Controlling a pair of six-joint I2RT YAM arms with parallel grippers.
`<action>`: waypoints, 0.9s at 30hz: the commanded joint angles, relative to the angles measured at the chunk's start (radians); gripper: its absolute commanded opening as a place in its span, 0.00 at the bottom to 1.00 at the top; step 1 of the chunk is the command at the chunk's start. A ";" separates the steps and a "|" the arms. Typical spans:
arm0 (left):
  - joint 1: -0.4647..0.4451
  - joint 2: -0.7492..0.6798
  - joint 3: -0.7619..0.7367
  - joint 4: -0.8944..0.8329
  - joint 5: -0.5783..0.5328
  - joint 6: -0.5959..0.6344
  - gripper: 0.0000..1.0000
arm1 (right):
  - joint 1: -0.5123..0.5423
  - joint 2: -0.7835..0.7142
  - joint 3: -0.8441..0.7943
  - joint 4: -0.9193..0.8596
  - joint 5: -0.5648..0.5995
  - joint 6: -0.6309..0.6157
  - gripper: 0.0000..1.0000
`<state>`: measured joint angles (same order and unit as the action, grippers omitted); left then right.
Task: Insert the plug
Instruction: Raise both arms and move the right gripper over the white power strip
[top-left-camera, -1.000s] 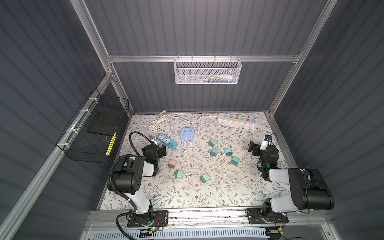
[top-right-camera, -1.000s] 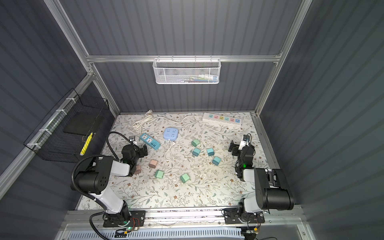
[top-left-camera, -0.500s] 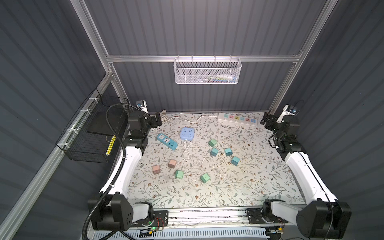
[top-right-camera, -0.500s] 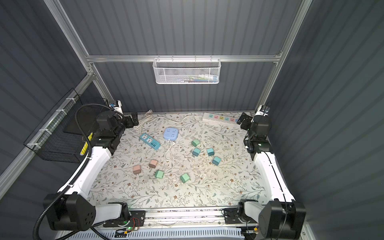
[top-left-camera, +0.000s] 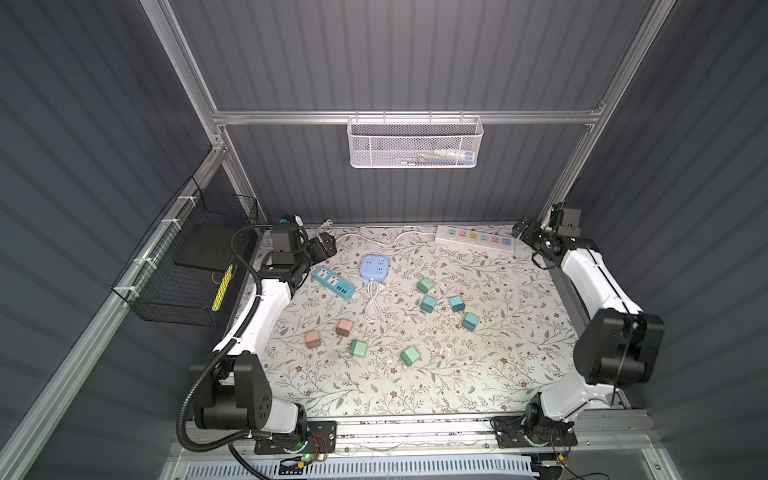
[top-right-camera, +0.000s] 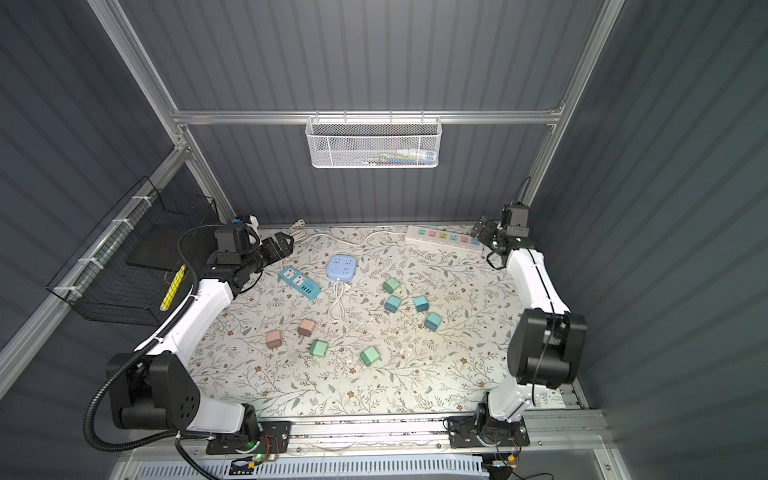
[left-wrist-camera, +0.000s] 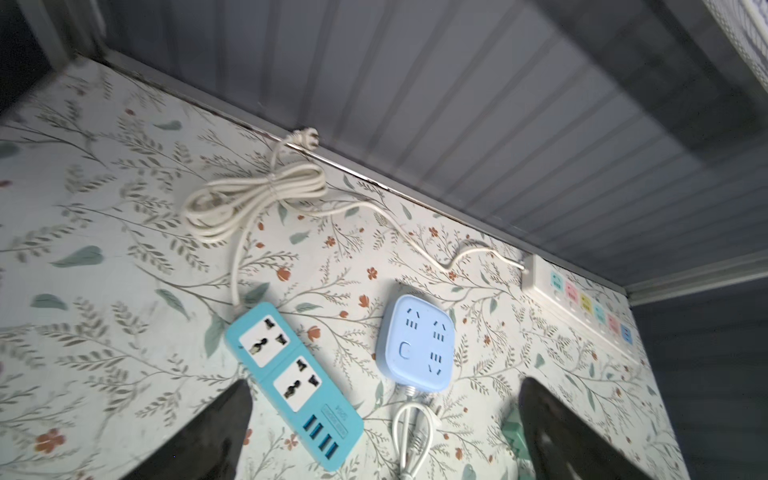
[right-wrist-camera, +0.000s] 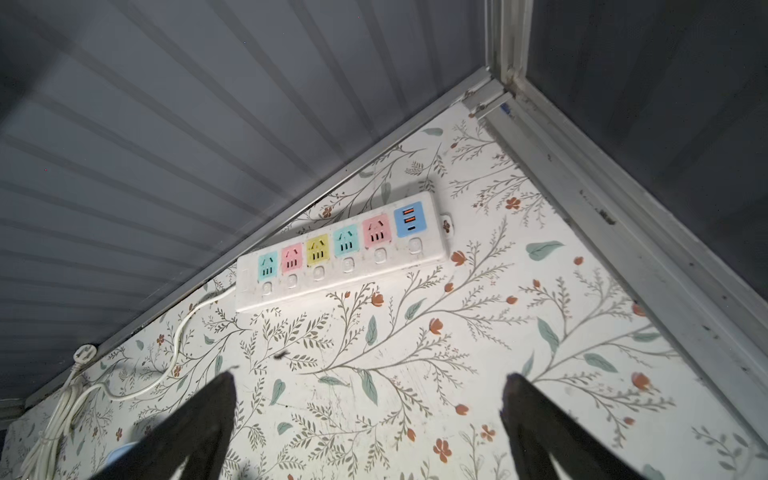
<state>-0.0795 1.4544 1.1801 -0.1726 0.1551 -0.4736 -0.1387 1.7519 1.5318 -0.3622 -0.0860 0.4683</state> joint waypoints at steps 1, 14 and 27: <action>-0.002 -0.009 -0.035 0.095 0.156 -0.062 1.00 | -0.013 0.147 0.161 -0.127 -0.021 0.020 0.98; -0.006 0.032 -0.051 0.118 0.227 -0.010 0.97 | -0.061 0.634 0.724 -0.273 -0.088 0.055 0.97; -0.005 0.072 -0.038 0.108 0.244 0.000 0.96 | -0.072 0.826 0.862 -0.242 -0.282 0.175 0.97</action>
<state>-0.0795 1.5154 1.0988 -0.0479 0.3725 -0.4976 -0.2081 2.5568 2.3695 -0.5987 -0.2871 0.5953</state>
